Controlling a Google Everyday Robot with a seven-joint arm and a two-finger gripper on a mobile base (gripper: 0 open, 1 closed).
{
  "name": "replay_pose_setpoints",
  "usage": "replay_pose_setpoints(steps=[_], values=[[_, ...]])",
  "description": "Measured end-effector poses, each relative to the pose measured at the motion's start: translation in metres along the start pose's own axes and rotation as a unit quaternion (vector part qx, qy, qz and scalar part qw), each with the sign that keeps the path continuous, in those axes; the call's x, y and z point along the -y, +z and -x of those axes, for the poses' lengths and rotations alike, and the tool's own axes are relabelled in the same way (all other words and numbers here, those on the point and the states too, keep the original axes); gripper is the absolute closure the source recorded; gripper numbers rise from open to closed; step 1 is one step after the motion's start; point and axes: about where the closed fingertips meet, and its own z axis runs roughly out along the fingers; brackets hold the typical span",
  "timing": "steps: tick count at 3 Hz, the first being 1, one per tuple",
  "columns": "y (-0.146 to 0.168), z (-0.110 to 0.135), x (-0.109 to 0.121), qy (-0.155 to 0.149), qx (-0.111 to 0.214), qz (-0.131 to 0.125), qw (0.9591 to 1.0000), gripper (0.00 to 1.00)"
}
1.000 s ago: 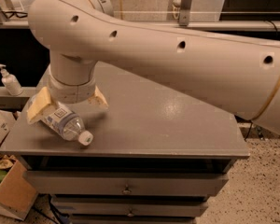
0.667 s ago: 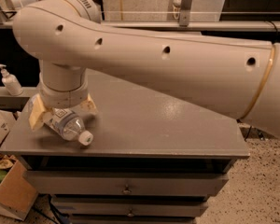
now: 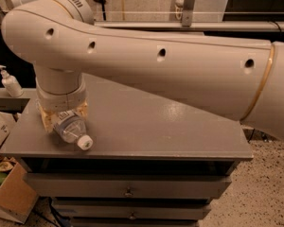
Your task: Move blue plastic bottle near rxbar chocolate
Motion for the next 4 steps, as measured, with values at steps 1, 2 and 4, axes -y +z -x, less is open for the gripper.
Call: replay_pose_setpoints(steps=[1, 2, 4], values=[[-0.004, -0.002, 0.0, 0.0, -0.003, 0.007, 1.0, 0.88], [-0.015, -0.011, -0.004, 0.014, -0.019, 0.019, 0.9996, 1.0], [-0.049, -0.044, -0.03, 0.111, -0.081, 0.036, 0.9899, 1.0]])
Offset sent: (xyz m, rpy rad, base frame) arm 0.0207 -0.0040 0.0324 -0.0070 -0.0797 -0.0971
